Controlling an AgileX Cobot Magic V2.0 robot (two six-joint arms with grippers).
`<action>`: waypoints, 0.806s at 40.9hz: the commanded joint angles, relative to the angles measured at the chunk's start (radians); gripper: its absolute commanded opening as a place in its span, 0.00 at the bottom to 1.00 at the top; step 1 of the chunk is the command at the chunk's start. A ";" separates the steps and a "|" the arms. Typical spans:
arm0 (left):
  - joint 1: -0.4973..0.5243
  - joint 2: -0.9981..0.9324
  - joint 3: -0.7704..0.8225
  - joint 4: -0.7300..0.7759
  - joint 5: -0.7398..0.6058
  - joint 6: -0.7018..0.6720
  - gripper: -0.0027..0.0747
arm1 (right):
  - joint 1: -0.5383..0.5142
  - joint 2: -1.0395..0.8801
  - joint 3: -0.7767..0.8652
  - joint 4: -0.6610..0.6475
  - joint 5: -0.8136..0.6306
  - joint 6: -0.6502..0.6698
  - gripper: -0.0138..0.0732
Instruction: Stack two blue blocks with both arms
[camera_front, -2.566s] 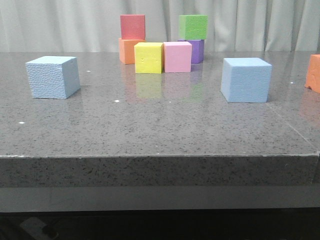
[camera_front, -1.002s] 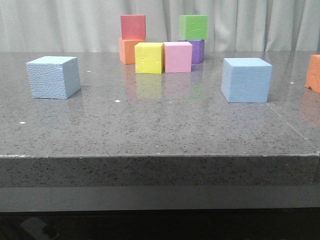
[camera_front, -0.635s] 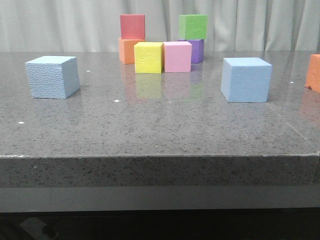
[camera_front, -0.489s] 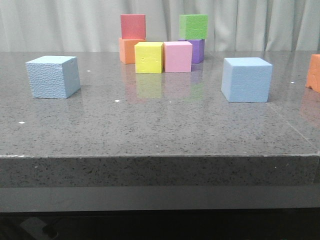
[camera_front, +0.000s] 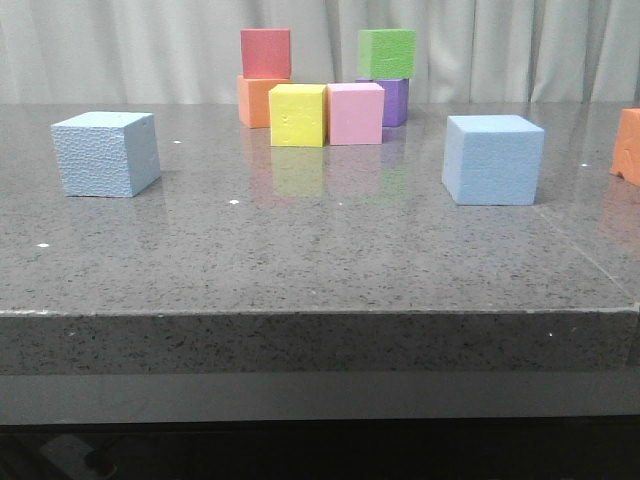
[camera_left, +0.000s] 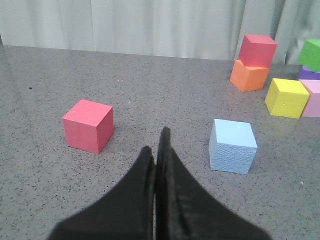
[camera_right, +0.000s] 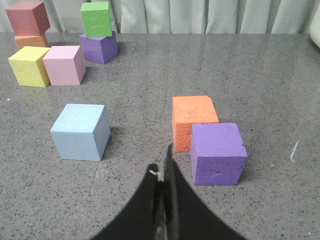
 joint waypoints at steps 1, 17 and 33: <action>0.002 0.017 -0.028 -0.008 -0.073 -0.003 0.01 | -0.004 0.015 -0.032 0.005 -0.089 -0.011 0.02; 0.002 0.017 -0.028 0.015 -0.073 -0.003 0.80 | -0.004 0.015 -0.032 -0.005 -0.087 -0.011 0.78; 0.002 0.017 -0.028 0.015 -0.073 -0.003 0.69 | -0.004 0.015 -0.032 0.019 -0.096 -0.011 0.78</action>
